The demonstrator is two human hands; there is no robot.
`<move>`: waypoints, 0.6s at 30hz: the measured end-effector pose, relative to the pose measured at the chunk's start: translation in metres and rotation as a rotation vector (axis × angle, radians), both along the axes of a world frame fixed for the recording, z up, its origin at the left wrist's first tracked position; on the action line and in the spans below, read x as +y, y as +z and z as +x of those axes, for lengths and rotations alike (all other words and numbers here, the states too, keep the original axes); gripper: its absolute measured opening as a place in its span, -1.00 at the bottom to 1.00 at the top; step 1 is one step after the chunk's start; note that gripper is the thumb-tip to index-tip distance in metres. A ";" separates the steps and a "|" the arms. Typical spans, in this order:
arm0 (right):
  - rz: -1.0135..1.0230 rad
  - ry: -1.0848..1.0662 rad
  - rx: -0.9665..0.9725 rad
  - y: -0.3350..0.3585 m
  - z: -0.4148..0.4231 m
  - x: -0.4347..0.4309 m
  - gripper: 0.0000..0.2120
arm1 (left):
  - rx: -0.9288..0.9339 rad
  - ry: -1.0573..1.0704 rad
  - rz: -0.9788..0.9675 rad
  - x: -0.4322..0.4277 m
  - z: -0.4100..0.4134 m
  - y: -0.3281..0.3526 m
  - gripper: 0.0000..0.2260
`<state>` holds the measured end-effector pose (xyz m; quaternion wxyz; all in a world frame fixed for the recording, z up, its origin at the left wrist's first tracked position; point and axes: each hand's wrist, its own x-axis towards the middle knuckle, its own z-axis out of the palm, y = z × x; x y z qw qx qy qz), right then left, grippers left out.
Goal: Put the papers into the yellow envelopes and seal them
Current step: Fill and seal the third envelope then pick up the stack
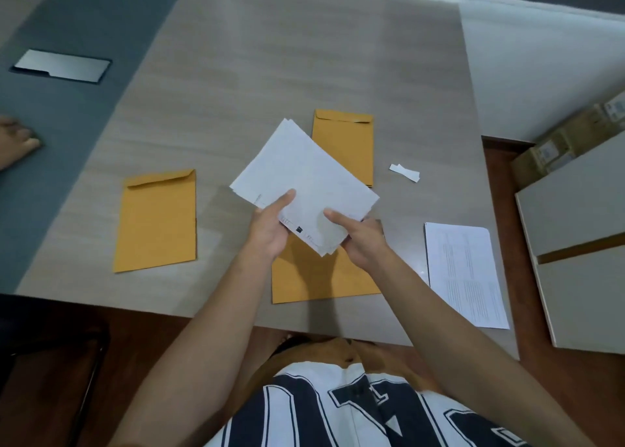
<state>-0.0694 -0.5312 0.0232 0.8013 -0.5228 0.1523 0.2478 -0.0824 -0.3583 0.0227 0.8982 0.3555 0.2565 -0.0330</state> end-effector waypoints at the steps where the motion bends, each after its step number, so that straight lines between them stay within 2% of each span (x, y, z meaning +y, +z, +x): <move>1: 0.022 -0.047 0.006 0.001 0.001 0.002 -0.53 | 0.002 -0.009 -0.019 -0.002 -0.001 -0.001 -0.55; 4: -0.007 -0.148 0.064 0.003 0.005 0.001 -0.50 | 0.031 -0.014 -0.021 -0.004 -0.003 -0.003 -0.60; 8: -0.099 -0.165 0.051 0.005 0.009 -0.010 -0.55 | 0.091 0.008 0.023 0.016 0.000 -0.005 -0.60; 13: -0.199 -0.118 -0.011 0.005 0.015 -0.032 -0.53 | 0.084 -0.156 0.377 0.056 0.004 0.001 -0.70; 16: -0.261 -0.062 -0.054 0.006 0.013 -0.037 -0.54 | 0.051 -0.343 0.629 0.067 0.005 0.008 -0.70; 18: -0.302 -0.011 -0.097 0.007 0.012 -0.037 -0.55 | 0.045 -0.409 0.726 0.066 0.006 0.011 -0.67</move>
